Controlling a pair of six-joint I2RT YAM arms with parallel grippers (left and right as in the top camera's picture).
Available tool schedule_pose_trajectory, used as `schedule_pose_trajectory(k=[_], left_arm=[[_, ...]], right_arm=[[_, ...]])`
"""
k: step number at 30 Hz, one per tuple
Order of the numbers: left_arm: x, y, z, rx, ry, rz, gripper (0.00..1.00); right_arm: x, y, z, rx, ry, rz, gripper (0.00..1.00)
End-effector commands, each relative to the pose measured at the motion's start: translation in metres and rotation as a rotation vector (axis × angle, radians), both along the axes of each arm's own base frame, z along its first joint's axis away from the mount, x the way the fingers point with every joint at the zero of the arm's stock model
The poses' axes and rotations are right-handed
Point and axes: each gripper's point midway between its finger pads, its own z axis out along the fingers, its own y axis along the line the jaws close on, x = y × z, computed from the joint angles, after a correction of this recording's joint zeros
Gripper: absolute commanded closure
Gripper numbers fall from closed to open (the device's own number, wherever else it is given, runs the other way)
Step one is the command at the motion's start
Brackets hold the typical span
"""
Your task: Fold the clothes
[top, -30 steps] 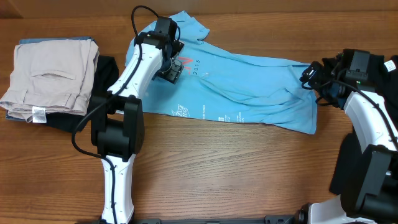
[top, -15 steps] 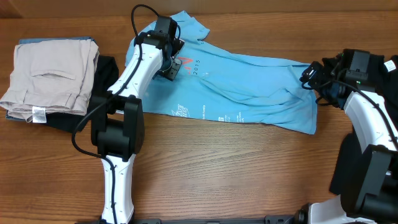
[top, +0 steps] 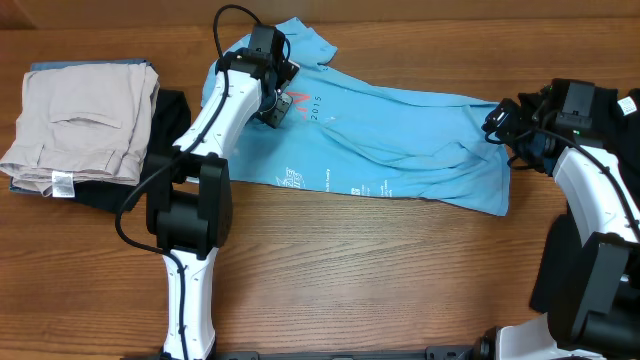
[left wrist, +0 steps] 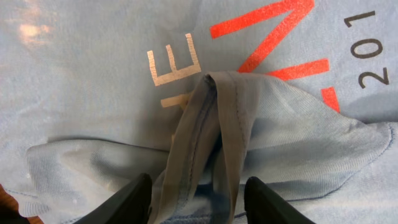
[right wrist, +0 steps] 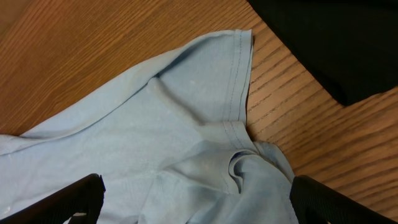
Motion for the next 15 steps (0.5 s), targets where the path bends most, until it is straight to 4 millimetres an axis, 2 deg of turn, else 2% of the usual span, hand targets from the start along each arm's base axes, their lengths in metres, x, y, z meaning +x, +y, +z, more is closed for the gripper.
schedule_pose_trajectory(k=[1,4,8,10,13,15], left_arm=[[-0.003,0.005,-0.009,0.018,0.024,-0.009,0.47],[-0.006,0.009,-0.015,0.041,0.031,-0.003,0.48],[-0.018,0.014,-0.033,0.066,0.069,-0.013,0.48],[-0.014,0.023,-0.030,0.116,0.049,0.003,0.54],[-0.005,0.037,-0.019,0.204,0.004,0.032,0.56],[0.002,0.038,-0.010,0.214,-0.025,0.040,0.62]], right_arm=[[0.005,-0.003,0.014,-0.017,-0.035,-0.005,0.00],[0.005,-0.003,0.014,-0.017,-0.035,-0.004,0.00],[0.005,-0.003,0.014,-0.017,-0.035,-0.005,0.00],[0.005,-0.003,0.014,-0.017,-0.035,-0.005,0.00],[0.005,-0.003,0.014,-0.017,-0.035,-0.005,0.00],[0.005,-0.003,0.014,-0.017,-0.035,-0.005,0.00]])
